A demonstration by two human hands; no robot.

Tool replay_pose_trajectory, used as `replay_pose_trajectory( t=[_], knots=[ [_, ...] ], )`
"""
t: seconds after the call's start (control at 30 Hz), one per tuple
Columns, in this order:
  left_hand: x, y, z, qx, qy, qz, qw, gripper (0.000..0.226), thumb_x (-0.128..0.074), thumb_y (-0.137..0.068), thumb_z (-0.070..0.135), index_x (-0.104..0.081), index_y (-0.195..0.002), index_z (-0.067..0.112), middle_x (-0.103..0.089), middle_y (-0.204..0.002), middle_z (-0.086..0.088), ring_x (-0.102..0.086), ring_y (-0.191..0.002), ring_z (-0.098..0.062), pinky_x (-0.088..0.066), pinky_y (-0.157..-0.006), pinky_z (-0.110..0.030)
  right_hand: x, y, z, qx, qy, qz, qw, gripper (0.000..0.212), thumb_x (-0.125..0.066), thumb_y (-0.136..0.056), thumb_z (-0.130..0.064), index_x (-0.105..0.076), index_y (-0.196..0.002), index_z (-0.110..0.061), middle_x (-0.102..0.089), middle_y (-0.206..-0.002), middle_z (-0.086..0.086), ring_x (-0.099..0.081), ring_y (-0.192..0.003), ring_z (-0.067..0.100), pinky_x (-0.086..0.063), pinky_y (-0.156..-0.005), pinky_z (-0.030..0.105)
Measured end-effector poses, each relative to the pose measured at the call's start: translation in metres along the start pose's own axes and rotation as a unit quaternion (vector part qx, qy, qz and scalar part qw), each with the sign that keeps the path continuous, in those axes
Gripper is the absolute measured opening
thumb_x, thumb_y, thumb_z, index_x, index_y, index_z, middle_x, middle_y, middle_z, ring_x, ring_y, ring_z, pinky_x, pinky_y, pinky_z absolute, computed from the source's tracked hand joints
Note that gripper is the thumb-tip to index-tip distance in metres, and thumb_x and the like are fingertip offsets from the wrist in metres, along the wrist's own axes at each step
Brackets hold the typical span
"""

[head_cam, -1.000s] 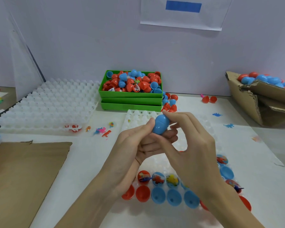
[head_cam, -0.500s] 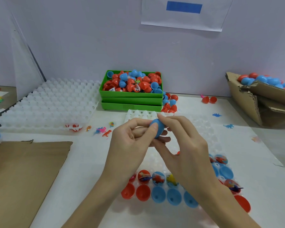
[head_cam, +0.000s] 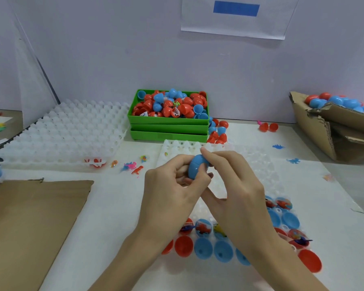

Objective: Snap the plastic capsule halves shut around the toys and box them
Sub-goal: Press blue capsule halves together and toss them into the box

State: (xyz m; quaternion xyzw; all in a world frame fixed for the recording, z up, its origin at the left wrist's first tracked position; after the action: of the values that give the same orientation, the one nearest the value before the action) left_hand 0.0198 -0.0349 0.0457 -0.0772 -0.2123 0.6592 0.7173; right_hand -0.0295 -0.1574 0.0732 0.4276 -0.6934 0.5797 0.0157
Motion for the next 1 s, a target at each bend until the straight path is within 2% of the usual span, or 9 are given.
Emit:
replay_pose_trajectory(
  t=[0.07, 0.17, 0.33, 0.43, 0.63, 0.77, 0.9, 1.0],
  knots=[
    [0.000, 0.001, 0.000, 0.000, -0.001, 0.007, 1.000, 0.020, -0.069, -0.091, 0.033, -0.075, -0.109, 0.029, -0.077, -0.091, 0.022, -0.076, -0.085, -0.002, -0.059, -0.074, -0.015, -0.003, 0.001, 0.000, -0.001, 0.011, -0.007, 1.000, 0.052, -0.084, -0.081, -0.005, -0.066, -0.129, 0.005, -0.069, -0.113, 0.016, -0.067, -0.103, 0.027, -0.049, -0.098, 0.020],
    [-0.003, 0.000, -0.005, 0.018, 0.025, -0.004, 1.000, 0.020, -0.071, -0.095, 0.026, -0.076, -0.114, 0.025, -0.079, -0.094, 0.020, -0.077, -0.088, -0.002, -0.059, -0.077, -0.015, -0.005, 0.002, 0.001, 0.001, 0.011, -0.012, 1.000, 0.052, -0.084, -0.081, 0.001, -0.066, -0.129, 0.006, -0.068, -0.115, 0.016, -0.067, -0.105, 0.028, -0.049, -0.099, 0.021],
    [-0.009, -0.003, 0.001, 0.021, 0.095, -0.072, 0.993, 0.039, -0.074, -0.094, 0.020, -0.068, -0.133, 0.020, -0.080, -0.106, 0.013, -0.076, -0.100, -0.005, -0.060, -0.087, -0.020, 0.003, -0.002, 0.009, -0.004, -0.012, 0.003, 1.000, 0.043, -0.079, -0.084, 0.003, -0.067, -0.126, 0.004, -0.067, -0.114, 0.013, -0.066, -0.101, 0.024, -0.049, -0.097, 0.016],
    [-0.010, -0.004, 0.006, 0.007, 0.117, -0.083, 0.990, 0.030, -0.070, -0.097, 0.011, -0.069, -0.127, 0.017, -0.081, -0.106, 0.009, -0.077, -0.101, -0.009, -0.059, -0.087, -0.020, 0.006, -0.004, 0.008, -0.001, -0.025, 0.010, 1.000, 0.039, -0.077, -0.087, -0.001, -0.067, -0.124, 0.004, -0.067, -0.113, 0.012, -0.065, -0.099, 0.023, -0.049, -0.095, 0.016],
    [-0.010, -0.002, 0.008, 0.003, 0.142, -0.065, 0.988, 0.023, -0.070, -0.095, 0.016, -0.070, -0.118, 0.018, -0.081, -0.100, 0.010, -0.078, -0.097, -0.009, -0.059, -0.083, -0.018, 0.007, -0.006, 0.005, 0.005, -0.026, 0.002, 1.000, 0.039, -0.079, -0.085, 0.002, -0.067, -0.122, 0.005, -0.067, -0.108, 0.012, -0.065, -0.094, 0.024, -0.054, -0.089, 0.023],
    [-0.010, -0.001, 0.003, 0.018, 0.148, -0.060, 0.987, 0.023, -0.071, -0.095, 0.015, -0.070, -0.118, 0.015, -0.082, -0.099, 0.006, -0.079, -0.095, -0.012, -0.061, -0.083, -0.021, 0.005, -0.006, 0.004, 0.005, -0.024, -0.009, 1.000, 0.039, -0.079, -0.084, 0.006, -0.067, -0.122, 0.006, -0.066, -0.104, 0.013, -0.064, -0.089, 0.027, -0.053, -0.086, 0.025],
    [-0.009, -0.002, -0.002, 0.033, 0.156, -0.055, 0.986, 0.022, -0.071, -0.096, 0.010, -0.071, -0.117, 0.013, -0.082, -0.098, 0.003, -0.079, -0.094, -0.014, -0.062, -0.083, -0.023, 0.003, -0.006, 0.005, 0.007, -0.028, -0.016, 0.999, 0.038, -0.077, -0.086, 0.001, -0.067, -0.123, 0.005, -0.066, -0.104, 0.011, -0.063, -0.089, 0.026, -0.054, -0.085, 0.027],
    [-0.010, -0.005, -0.005, 0.063, 0.170, -0.074, 0.981, 0.025, -0.069, -0.097, 0.010, -0.070, -0.122, 0.012, -0.082, -0.100, -0.003, -0.079, -0.095, -0.018, -0.062, -0.085, -0.026, 0.002, -0.006, 0.008, 0.005, -0.024, -0.021, 0.999, 0.043, -0.081, -0.086, -0.004, -0.068, -0.126, 0.002, -0.067, -0.107, 0.010, -0.065, -0.094, 0.025, -0.053, -0.089, 0.022]
  ],
)
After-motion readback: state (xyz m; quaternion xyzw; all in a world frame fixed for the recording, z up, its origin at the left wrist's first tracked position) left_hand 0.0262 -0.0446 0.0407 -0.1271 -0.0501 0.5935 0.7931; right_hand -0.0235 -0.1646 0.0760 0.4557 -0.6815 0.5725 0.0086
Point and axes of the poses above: each hand's wrist, its own y-axis away from the middle knuckle, its own x-axis out of the back of the hand, z = x × y, the point moved 9 cm from there along -y, towards the middle knuckle
